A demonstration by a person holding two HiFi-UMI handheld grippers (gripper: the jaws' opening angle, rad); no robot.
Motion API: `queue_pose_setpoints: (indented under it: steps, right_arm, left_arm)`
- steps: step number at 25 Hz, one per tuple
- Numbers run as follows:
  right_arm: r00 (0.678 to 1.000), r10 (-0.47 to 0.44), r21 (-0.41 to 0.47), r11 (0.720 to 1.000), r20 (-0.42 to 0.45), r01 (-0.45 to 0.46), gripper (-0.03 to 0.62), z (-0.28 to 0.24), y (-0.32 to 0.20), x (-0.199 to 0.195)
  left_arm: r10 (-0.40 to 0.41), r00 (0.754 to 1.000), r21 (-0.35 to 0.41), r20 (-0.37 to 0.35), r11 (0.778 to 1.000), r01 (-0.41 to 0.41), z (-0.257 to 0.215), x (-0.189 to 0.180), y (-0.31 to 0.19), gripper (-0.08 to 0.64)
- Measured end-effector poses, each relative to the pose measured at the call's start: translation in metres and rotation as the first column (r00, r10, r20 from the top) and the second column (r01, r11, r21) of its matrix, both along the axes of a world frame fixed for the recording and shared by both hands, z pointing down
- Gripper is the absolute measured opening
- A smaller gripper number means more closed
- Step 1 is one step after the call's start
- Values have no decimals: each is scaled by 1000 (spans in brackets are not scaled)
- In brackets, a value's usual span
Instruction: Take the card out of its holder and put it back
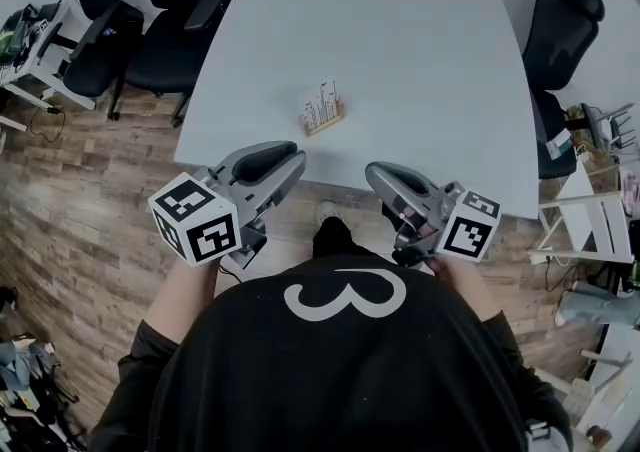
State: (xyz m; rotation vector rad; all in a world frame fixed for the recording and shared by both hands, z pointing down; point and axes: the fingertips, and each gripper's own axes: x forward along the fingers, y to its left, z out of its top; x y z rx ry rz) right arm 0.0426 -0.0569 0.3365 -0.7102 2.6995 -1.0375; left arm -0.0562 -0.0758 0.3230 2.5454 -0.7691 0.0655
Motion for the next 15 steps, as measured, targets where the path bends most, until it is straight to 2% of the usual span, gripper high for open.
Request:
queue_pose_setpoints:
  steps: [4,7,12,15]
  right_arm:
    - [1000,-3,14,1000,4,3,9,-7,10,-3]
    - [1000,2,31,1000,6,-2,9,-11,30,-4]
    - [1000,0,53,999,-6,0,9,-18,52,-7]
    - [1000,-9,73,997,-26,11,9,-21,61,-9]
  left_arm:
    - [41,998,-43,-57,998,-43,-16,5,22,74]
    - [65,994,-45,-88,997,-70,-22,8,48,61]
    - [70,995,-35,-66,997,-72,-14,5,68,16]
    - [82,994,-40,-66,996,-85,-10,6,75,14]
